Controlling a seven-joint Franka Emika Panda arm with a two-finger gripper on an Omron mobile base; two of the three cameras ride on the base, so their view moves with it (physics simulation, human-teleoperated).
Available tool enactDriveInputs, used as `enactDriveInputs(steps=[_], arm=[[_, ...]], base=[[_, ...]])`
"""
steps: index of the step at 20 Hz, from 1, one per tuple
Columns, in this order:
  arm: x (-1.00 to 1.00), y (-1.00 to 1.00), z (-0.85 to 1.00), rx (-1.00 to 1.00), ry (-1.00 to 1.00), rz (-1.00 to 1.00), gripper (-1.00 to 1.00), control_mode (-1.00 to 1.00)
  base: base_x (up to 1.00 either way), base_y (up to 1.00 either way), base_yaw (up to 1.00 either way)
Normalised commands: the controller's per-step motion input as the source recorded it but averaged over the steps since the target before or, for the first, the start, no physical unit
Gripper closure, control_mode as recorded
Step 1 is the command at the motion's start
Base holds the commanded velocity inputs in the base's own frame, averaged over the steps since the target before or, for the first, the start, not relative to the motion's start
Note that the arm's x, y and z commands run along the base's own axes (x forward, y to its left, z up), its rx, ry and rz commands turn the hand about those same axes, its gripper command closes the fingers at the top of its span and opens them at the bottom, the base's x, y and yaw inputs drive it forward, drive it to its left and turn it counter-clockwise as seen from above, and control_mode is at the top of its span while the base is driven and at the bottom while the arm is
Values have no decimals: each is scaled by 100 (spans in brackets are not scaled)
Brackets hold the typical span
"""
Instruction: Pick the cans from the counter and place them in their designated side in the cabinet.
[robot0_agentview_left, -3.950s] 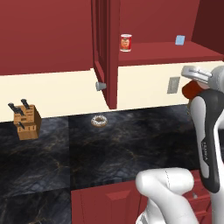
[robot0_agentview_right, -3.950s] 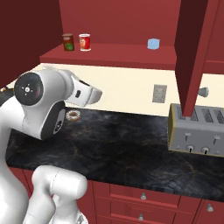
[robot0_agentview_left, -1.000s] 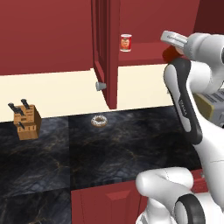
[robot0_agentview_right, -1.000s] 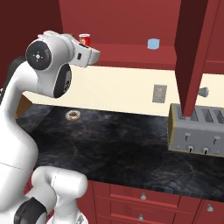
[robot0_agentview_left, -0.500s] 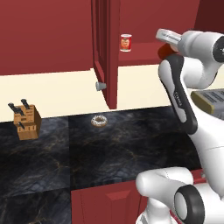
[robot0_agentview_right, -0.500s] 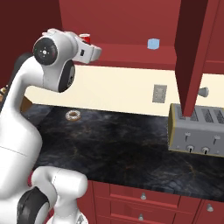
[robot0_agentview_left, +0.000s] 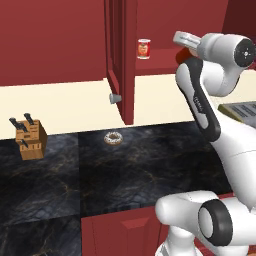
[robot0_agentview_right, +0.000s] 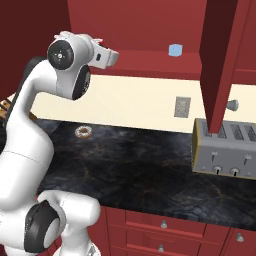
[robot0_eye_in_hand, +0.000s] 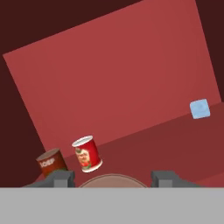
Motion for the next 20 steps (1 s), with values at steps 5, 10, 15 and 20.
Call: enactDriveInputs(steps=[5, 10, 15, 20], arm=[[26, 0, 0, -1, 0, 1, 100, -100], [23, 0, 0, -2, 0, 0, 100, -100], [26, 0, 0, -1, 1, 0, 100, -100], [29, 2, 0, -2, 2, 0, 100, -100]], base=[[0, 0, 0], [0, 0, 0], [0, 0, 0], [0, 0, 0]])
